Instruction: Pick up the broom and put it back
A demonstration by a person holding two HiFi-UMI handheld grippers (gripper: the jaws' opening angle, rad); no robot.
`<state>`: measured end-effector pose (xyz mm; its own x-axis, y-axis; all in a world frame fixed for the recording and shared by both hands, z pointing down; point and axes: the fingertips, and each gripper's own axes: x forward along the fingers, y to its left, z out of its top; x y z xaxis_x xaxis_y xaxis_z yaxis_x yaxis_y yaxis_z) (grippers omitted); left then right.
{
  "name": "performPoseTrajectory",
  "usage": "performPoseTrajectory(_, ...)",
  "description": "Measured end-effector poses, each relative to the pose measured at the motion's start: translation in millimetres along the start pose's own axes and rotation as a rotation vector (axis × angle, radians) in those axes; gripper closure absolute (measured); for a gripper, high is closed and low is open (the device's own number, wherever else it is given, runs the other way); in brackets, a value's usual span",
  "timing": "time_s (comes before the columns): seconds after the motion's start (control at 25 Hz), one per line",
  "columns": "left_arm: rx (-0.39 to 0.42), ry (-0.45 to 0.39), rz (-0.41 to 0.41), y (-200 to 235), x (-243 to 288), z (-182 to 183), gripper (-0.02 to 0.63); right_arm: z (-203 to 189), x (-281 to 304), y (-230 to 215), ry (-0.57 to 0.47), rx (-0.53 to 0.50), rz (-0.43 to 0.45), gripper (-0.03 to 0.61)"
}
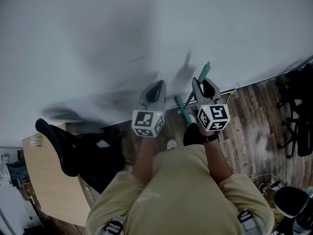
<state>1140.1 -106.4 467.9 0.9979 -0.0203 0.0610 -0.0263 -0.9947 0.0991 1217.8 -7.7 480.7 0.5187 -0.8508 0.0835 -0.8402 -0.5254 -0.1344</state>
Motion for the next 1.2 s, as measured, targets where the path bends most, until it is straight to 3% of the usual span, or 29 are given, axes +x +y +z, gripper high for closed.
performPoseTrajectory(0.2, 0.019, -0.044, 0.018, 11.3, -12.5, 23.9, 0.612, 28.5, -0.5, 22.3, -0.049, -0.010, 0.043, 0.483)
performPoseTrajectory(0.4, 0.129, -0.071, 0.007, -17.6, -23.7, 37.1, 0.614, 37.8, -12.2, 29.3, -0.041, -0.031, 0.087, 0.486)
performPoseTrajectory(0.56, 0.114, -0.115, 0.070, -14.7, -36.3, 51.5, 0.612, 57.3, -6.2, 54.4, -0.058, -0.052, 0.238, 0.485)
performPoseTrajectory(0.72, 0.100, -0.133, 0.204, 1.7, -51.2, 63.6, 0.612, 89.1, -8.4, 79.3, -0.136, -0.049, 0.418, 0.485)
performPoseTrajectory(0.92, 0.086, -0.158, 0.446, 21.8, -68.1, 74.3, 0.612, 101.5, 4.0, 97.4, -0.177, -0.023, 0.678, 0.486)
performPoseTrajectory(1.2, 0.075, -0.136, 0.813, -5.7, -91.8, 69.5, 0.612, 90.7, 4.6, 102.3, -0.088, 0.006, 0.970, 0.483)
